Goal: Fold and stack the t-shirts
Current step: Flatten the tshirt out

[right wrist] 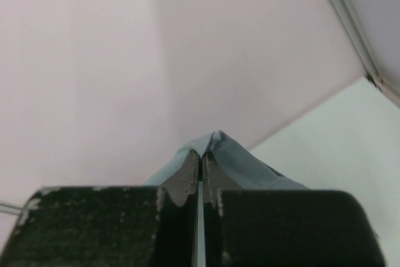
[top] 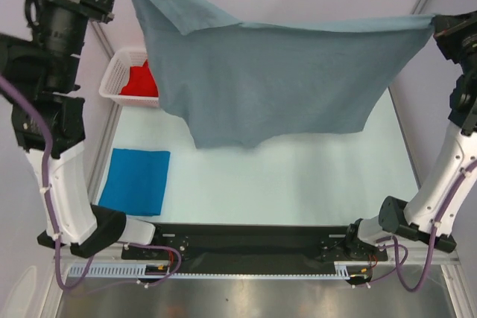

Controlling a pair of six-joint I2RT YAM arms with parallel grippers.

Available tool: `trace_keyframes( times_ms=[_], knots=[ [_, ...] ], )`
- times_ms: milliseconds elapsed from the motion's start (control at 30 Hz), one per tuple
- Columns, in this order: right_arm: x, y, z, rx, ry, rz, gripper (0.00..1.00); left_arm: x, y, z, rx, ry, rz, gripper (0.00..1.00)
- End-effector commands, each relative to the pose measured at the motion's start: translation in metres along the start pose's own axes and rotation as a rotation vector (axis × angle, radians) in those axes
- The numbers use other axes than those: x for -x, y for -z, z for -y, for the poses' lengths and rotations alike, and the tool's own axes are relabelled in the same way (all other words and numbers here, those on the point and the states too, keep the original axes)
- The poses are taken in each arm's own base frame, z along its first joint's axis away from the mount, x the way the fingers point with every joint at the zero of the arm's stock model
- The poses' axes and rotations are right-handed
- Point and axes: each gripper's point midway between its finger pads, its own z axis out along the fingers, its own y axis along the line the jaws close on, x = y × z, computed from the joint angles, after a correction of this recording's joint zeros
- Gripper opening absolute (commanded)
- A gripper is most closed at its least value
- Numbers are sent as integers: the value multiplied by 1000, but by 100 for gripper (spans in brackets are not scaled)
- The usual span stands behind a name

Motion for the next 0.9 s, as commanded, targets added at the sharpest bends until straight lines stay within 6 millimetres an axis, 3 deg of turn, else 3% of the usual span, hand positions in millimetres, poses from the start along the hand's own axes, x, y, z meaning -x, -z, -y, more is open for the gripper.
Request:
trace_keyframes(
  times_ms=[0,67,133,233,400,433,467,533,567,633,700,733,800,833,867],
  knots=[
    [41,68,-46,129,62,175,0,99,47,56,-145,-49,257,0],
    [46,84,-53,158,81,224,0,120,69,74,-195,-70,300,0],
    [51,116,-65,199,106,279,0,133,86,86,-226,-94,327,0],
    [64,158,-82,246,134,372,0,160,132,111,-290,-135,404,0],
    [77,206,-98,320,115,480,0,193,178,135,-353,-157,516,0],
    [79,210,-97,320,104,499,0,198,183,140,-369,-157,534,0],
    [84,228,-102,354,98,539,0,204,190,145,-388,-162,553,0],
    [78,223,-99,366,79,518,0,206,190,149,-406,-163,557,0],
    [85,232,-97,363,64,563,0,209,191,151,-419,-162,577,0],
    [74,206,-84,323,60,526,0,204,181,148,-423,-156,579,1],
    [64,185,-74,295,57,495,0,177,153,131,-398,-132,516,0],
    [48,158,-60,257,58,444,0,155,128,118,-376,-124,463,0],
    [33,131,-45,219,61,397,0,127,102,102,-354,-111,397,0],
    [12,102,-26,176,63,344,0,93,74,84,-335,-99,326,0],
    [3,87,-16,151,66,322,0,75,62,74,-322,-94,290,0]
  ],
)
